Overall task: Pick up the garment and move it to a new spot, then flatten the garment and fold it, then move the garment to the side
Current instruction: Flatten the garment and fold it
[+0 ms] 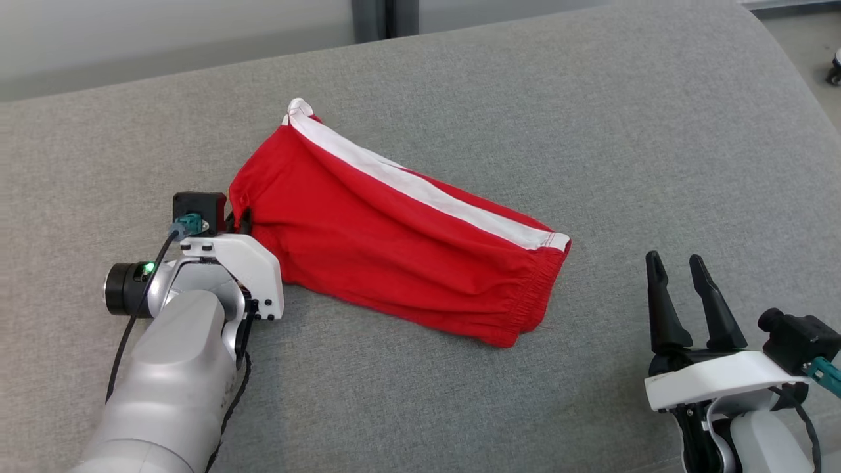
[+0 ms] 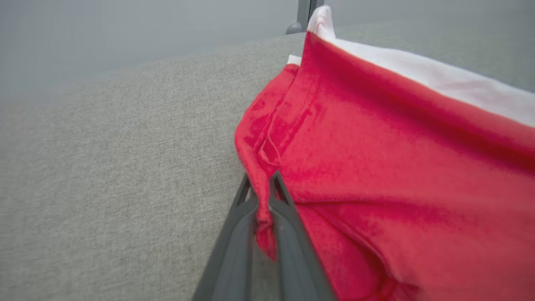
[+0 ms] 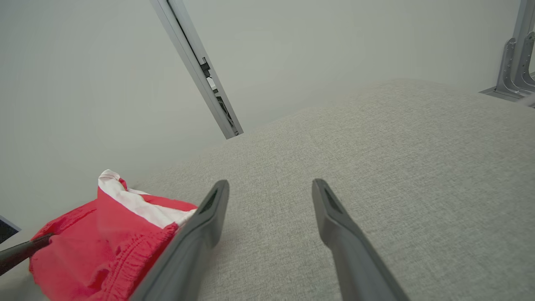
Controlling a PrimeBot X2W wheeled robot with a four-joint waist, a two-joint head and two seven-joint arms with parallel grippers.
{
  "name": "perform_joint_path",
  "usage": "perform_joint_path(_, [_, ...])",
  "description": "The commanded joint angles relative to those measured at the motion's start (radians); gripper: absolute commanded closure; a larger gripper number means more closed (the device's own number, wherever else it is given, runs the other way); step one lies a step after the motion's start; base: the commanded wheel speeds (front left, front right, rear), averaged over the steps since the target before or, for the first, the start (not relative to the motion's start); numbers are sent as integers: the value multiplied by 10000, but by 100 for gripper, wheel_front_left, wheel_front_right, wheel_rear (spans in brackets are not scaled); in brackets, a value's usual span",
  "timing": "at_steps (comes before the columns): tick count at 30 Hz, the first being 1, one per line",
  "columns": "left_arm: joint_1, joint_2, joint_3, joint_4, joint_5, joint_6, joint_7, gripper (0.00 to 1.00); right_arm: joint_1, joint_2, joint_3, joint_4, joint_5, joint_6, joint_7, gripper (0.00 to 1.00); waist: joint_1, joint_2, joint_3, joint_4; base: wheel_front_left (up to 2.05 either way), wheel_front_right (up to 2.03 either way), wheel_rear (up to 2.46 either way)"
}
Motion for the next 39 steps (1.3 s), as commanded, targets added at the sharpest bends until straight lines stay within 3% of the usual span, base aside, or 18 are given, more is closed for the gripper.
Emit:
perform_joint_path(1, [160,68,32,-26,-45,-35,-82,100,97,-49,-14,4,-65,4,1,0,-1,0,-184,161,0,0,0])
perform_joint_path(11, [2173,-73,642,-1187,-920,15,-686,100,684,-51,-122,257,-343,4,1,0,-1,0,-1356,906,0,0,0])
perform_joint_path(20, [4871,-83,1012,-3806,-554,557,-689,100,1215,-49,-367,369,-1101,4,1,0,-1,0,-2145,1241,0,0,0])
perform_joint_path(28, [6718,-81,1572,-5210,-23,776,-680,100,1555,-49,-366,349,-1359,4,1,0,-1,0,-2462,1360,0,0,0])
perform_joint_path(30, [6971,-81,1679,-5463,181,832,-680,52,1561,-51,-380,335,-1410,4,1,0,-1,0,-2470,1388,0,0,0])
perform_joint_path(31, [7058,-78,1777,-5598,264,852,-680,0,1545,-51,-391,320,-1468,4,1,0,-1,0,-2471,1394,0,0,0])
perform_joint_path(39, [7558,76,2254,-6948,1372,1033,-679,0,1415,-47,-382,177,-1981,4,1,0,-1,0,-2507,1343,0,0,0])
